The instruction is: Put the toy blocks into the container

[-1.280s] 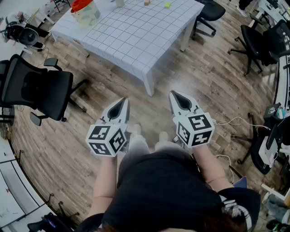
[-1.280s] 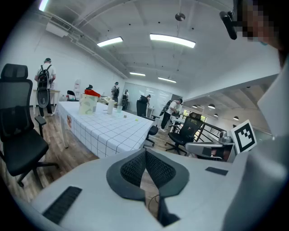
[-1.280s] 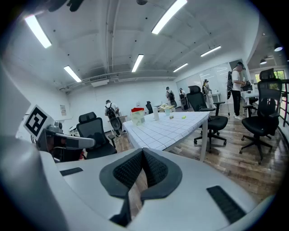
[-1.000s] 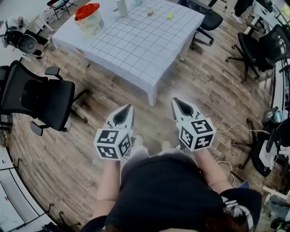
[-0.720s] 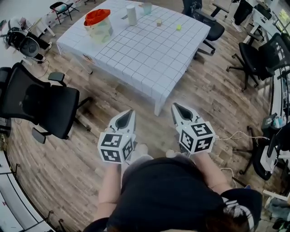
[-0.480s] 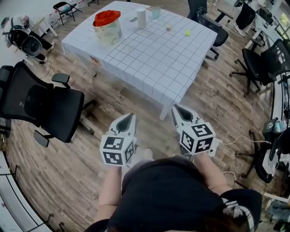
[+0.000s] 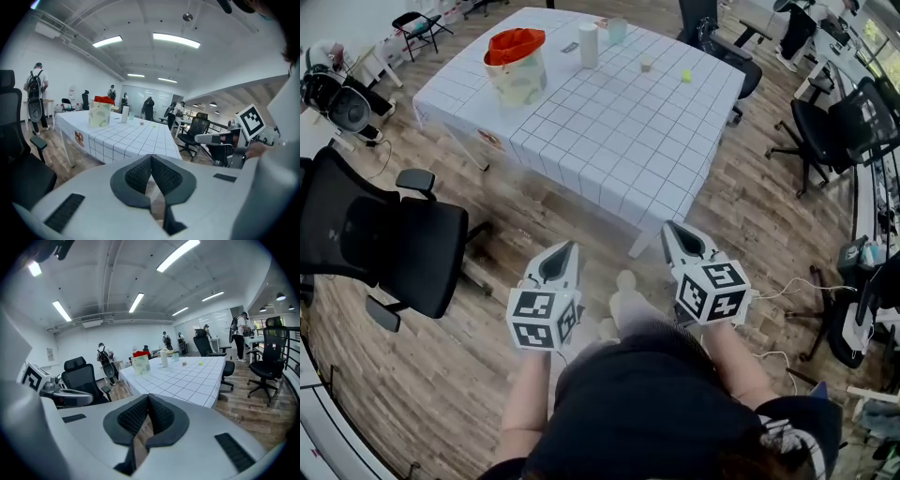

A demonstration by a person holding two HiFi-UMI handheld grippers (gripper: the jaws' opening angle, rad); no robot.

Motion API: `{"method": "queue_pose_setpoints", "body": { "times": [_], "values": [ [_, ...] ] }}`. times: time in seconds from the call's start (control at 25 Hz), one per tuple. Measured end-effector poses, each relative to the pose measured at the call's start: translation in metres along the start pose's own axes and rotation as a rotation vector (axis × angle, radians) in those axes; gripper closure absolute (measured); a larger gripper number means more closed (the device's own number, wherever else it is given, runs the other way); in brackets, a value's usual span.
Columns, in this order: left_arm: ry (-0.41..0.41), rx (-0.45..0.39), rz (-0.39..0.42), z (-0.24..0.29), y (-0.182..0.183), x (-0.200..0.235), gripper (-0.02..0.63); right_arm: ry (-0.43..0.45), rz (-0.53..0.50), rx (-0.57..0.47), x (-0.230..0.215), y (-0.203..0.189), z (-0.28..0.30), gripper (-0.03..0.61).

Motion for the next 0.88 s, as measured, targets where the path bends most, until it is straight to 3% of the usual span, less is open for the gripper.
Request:
{"method": "queue_pose_setpoints", "body": {
  "times": [0.48,0.88],
  "values": [
    [-0.025,0.007,0.032,0.113,0.075,0.034,0.588,-0.074,0.025,0.002,-0.072,0.049,0.093,0.563],
    [-0.029,0.027,0.054,0.209,0.138,0.049,0.588,-0.098,0.087,-0.013,-0.141,0.086,0.135,0.563]
  ]
}}
Point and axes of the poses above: the fingertips, and each gripper's own axes: z forward along the fingers, x to its left, y out of its top, the point moved 10 cm from there along -z, backward along the fingers, and after that the axes turned 3 degrees about -z, right-handed, at the moved point
